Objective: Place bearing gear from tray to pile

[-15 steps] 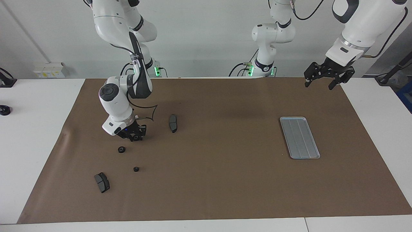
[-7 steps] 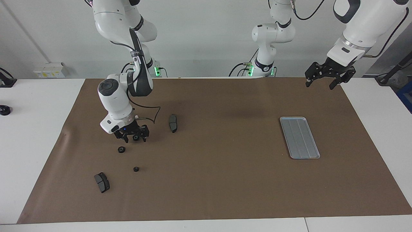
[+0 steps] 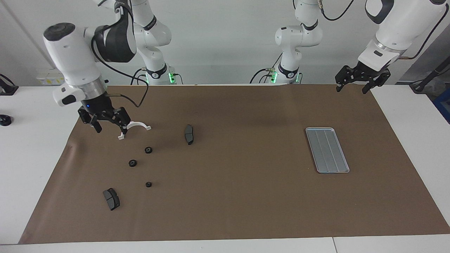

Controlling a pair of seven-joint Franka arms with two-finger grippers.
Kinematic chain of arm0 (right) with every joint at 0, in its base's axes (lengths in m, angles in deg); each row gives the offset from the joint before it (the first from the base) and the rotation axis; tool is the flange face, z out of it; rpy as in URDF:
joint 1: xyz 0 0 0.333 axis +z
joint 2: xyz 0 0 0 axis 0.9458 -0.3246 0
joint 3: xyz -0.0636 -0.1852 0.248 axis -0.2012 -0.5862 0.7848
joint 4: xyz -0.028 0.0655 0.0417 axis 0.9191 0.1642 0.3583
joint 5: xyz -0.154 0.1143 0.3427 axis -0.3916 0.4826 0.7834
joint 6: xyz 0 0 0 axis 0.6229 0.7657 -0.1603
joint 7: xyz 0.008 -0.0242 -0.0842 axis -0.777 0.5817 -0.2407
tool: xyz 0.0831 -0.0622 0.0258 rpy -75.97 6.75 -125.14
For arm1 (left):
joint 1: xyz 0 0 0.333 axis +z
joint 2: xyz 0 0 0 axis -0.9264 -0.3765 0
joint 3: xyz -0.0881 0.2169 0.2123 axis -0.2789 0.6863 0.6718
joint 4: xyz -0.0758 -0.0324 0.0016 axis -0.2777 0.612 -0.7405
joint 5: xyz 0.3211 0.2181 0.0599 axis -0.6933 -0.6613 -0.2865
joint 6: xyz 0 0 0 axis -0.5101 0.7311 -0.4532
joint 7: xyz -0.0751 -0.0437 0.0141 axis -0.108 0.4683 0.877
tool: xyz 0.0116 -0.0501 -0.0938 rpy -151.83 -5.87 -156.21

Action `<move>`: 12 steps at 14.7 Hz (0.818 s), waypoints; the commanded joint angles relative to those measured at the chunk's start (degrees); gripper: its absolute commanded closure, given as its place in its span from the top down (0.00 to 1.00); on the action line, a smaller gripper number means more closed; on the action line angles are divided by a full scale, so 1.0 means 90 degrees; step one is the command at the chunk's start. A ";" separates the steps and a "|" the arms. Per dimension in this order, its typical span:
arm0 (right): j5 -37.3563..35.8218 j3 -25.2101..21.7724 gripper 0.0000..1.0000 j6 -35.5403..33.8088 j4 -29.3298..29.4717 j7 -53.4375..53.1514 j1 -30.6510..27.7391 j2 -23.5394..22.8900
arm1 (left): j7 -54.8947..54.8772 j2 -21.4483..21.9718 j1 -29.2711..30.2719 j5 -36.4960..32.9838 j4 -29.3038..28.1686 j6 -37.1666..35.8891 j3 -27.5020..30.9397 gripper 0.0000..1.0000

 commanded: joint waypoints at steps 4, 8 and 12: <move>0.0041 -0.0002 1.00 -0.2175 0.1119 0.0499 -0.0585 0.0355 | 0.0039 0.0071 -0.0028 -0.0062 0.0009 0.0025 0.0058 1.00; 0.0041 -0.0246 1.00 -0.2206 0.0914 0.0461 -0.0352 0.0484 | 0.0039 0.0061 -0.0077 -0.0062 0.0009 0.0036 0.0068 1.00; -0.0279 -0.0208 1.00 -0.2148 0.0885 0.0499 -0.0302 0.0494 | 0.0039 0.0061 -0.0097 -0.0003 0.0009 0.0006 0.0078 1.00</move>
